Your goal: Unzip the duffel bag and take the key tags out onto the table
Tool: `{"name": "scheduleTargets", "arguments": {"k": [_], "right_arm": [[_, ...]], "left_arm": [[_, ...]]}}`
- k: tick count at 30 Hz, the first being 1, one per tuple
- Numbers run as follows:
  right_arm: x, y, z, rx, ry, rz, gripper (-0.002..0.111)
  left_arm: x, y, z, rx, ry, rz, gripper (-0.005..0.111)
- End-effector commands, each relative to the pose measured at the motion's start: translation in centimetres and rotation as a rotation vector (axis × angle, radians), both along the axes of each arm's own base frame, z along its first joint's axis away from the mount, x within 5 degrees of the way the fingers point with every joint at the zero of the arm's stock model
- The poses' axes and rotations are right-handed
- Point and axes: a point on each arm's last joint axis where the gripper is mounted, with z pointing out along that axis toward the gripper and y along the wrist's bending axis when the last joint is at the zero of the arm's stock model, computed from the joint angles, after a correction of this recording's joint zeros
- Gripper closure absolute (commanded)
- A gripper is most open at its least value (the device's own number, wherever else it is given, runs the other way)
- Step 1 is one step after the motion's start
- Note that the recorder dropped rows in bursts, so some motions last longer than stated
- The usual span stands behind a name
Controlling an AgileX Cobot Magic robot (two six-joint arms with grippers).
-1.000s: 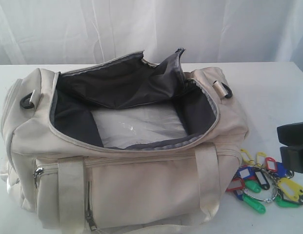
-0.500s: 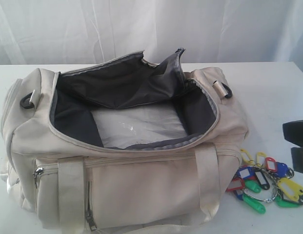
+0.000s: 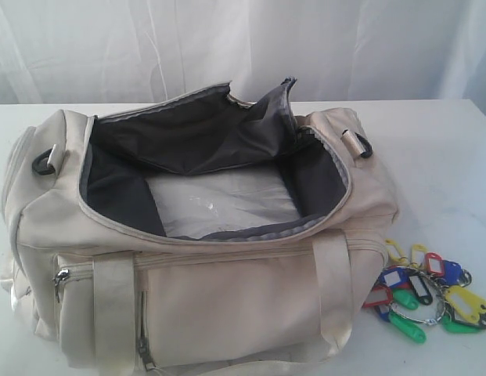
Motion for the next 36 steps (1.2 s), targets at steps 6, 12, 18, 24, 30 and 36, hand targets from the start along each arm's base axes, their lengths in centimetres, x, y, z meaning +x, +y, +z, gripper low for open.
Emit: {"name": "scheduleTargets", "arguments": {"k": [6, 12, 18, 24, 30, 36], "right_arm": [[-3.6, -1.2, -0.4, 0.042, -0.177, -0.251, 0.108], [-2.6, -1.1, -3.2, 0.031, -0.143, -0.273, 0.108], [0.1, -0.9, -7.5, 0.029, -0.093, -0.284, 0.108], [2.1, -0.8, -11.5, 0.043, -0.122, -0.303, 0.108], [2.9, -0.7, -16.9, -0.012, 0.033, -0.302, 0.108], [2.9, -0.6, -17.0, -0.010, 0.044, -0.301, 0.108]], "left_arm": [[0.0, 0.0, -0.2, -0.021, 0.004, 0.002, 0.106], [0.0, 0.0, -0.2, -0.020, 0.004, 0.001, 0.106], [0.0, 0.0, -0.1, -0.017, 0.002, 0.000, 0.106], [0.0, 0.0, -0.1, -0.017, 0.002, 0.000, 0.106], [0.0, 0.0, -0.1, -0.017, 0.000, 0.001, 0.106], [0.0, 0.0, -0.1, -0.017, -0.002, 0.001, 0.106]]}}
